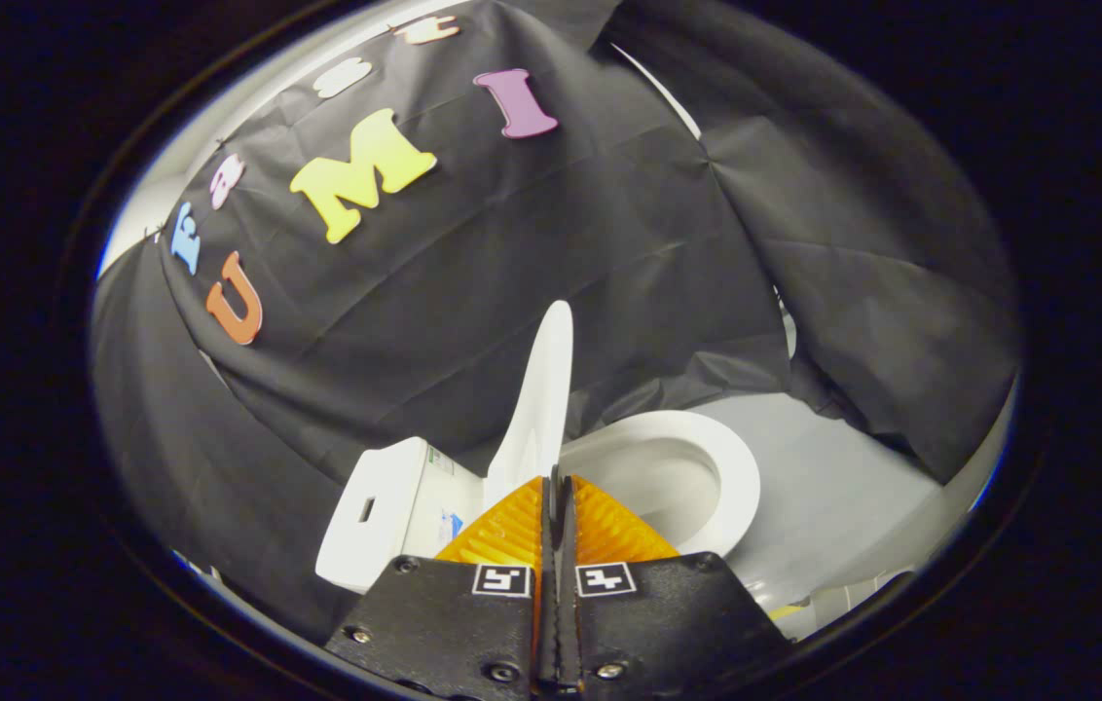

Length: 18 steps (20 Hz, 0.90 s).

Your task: Open the toilet lid.

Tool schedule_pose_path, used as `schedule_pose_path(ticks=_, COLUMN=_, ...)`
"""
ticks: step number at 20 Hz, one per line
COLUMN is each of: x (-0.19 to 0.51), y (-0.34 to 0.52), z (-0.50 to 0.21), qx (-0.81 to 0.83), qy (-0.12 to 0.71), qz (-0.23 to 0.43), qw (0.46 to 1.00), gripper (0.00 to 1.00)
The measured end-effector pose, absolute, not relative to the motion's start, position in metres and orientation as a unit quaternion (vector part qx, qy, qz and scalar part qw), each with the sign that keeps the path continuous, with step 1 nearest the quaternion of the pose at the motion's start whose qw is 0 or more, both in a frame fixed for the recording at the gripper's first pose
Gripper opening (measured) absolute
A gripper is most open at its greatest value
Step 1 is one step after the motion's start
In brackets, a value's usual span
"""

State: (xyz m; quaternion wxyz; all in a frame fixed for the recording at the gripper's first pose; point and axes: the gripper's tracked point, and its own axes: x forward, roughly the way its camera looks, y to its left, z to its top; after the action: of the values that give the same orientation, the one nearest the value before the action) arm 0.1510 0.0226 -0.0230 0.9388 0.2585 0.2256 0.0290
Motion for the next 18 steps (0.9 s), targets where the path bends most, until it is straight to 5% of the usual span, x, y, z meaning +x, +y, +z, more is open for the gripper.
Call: schedule_pose_path(ticks=18, x=0.144, y=0.101, z=0.032, qx=0.194, qy=0.193, qz=0.070, qw=0.959, gripper=0.05)
